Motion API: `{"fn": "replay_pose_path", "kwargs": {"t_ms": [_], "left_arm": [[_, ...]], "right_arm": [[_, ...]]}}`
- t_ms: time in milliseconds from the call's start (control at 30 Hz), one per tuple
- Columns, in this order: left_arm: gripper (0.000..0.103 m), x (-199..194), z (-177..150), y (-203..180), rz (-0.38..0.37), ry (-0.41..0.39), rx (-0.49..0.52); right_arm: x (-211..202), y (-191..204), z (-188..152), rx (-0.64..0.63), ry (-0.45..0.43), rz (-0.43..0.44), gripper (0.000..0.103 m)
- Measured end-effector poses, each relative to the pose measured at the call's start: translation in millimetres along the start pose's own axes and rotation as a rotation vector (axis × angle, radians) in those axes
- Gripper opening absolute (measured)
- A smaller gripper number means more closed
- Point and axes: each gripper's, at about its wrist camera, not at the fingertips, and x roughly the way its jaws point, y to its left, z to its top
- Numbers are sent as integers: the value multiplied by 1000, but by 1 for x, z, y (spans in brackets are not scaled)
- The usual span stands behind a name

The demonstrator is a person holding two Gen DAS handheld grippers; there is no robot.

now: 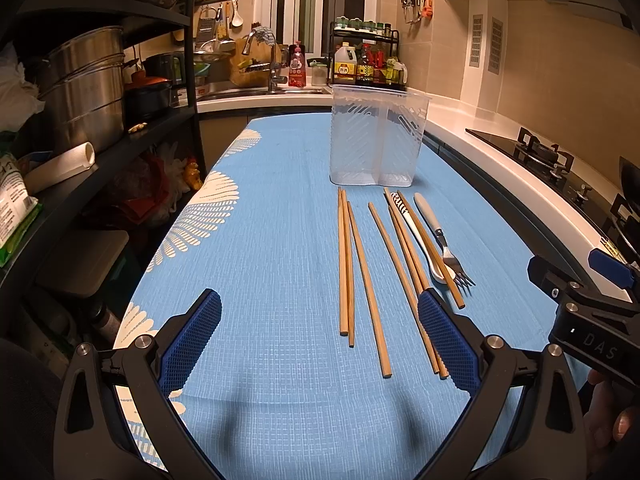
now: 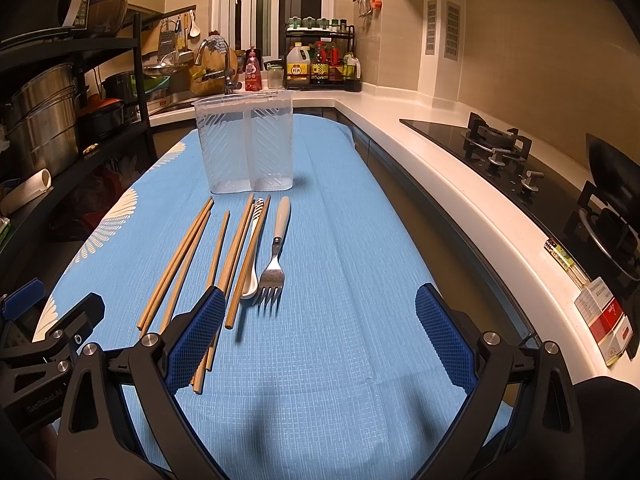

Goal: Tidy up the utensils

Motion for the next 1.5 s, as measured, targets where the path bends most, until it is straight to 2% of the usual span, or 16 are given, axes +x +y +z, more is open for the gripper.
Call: {"fn": "replay_pose_path", "kwargs": {"t_ms": [233,300,367,400,467,533,633,733,767,867,900,967,1067,1267,1500], "left_arm": [[94,-1,2,-1,-1,-6,-6],[82,0,3,-3,-6,-6,0],[72,-1,3,-4,-11,-12,14],[71,-2,5,-7,-11,-21,26],[69,-4,8,-10,-9,-38,39],[65,-3,16,-13,-19,-54,54],[57,3,30,-15,5,-76,69],[55,22,48,-10,-18,-35,42],[50,30,53,-8,-21,-24,43],[30,64,66,0,-33,47,26],[27,74,69,3,-39,69,18],[21,97,75,7,-56,106,23],[17,124,83,10,-78,136,38],[15,160,88,7,-142,181,39],[15,188,86,3,-192,240,17]], "right_arm": [[-2,-2,3,14,-9,-1,94],[-3,-2,5,20,-11,1,94],[-2,-5,8,25,-16,0,94],[-2,-5,10,25,-18,2,93],[-1,-6,16,24,-20,3,85],[3,-6,23,31,-20,-1,72],[14,-5,35,38,-9,20,64],[31,3,54,-10,-10,49,58],[37,5,61,-22,-10,52,57],[66,5,85,-26,30,80,44],[77,5,91,-20,58,107,39],[94,8,101,-33,88,140,34],[118,17,110,-80,113,165,31],[173,13,102,-24,209,145,31],[198,17,98,-20,259,175,32]]}}
